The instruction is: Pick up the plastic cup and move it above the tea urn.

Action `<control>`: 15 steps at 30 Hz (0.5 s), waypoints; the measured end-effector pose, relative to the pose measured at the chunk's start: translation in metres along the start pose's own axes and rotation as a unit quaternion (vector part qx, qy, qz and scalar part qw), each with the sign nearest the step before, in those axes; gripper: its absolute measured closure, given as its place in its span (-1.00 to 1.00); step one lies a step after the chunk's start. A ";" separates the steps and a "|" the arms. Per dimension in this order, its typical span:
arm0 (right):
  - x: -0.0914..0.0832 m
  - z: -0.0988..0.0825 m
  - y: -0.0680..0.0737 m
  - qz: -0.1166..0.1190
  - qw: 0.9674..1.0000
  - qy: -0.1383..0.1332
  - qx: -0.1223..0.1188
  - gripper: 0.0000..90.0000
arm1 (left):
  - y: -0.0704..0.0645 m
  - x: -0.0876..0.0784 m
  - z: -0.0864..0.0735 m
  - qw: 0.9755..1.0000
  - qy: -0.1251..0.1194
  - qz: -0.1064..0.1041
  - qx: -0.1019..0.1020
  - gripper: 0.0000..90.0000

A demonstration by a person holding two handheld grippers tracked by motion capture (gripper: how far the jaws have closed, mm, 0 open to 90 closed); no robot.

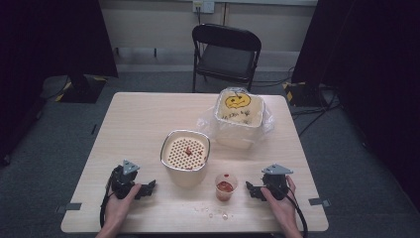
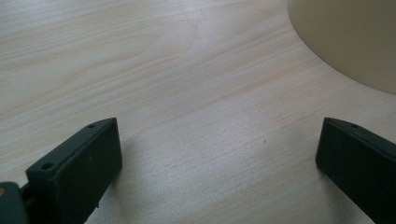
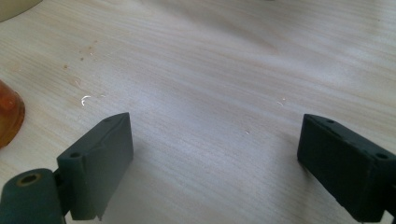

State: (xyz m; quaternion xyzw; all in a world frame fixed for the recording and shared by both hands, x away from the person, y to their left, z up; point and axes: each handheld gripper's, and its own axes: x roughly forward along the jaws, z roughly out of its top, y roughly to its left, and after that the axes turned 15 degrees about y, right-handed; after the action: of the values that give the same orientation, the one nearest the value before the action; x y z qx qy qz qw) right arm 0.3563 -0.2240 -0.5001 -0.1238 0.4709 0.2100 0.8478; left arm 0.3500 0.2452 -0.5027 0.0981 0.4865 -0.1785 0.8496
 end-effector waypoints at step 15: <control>-0.001 0.000 0.001 -0.002 1.000 0.000 0.001 -0.77 | 0.000 0.000 0.000 1.000 0.000 0.000 0.000 -1.00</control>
State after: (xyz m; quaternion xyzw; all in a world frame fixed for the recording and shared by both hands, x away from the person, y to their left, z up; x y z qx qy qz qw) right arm 0.3555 -0.2237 -0.4997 -0.1238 0.4709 0.2075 0.8485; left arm 0.3500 0.2453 -0.5027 0.0981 0.4866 -0.1786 0.8496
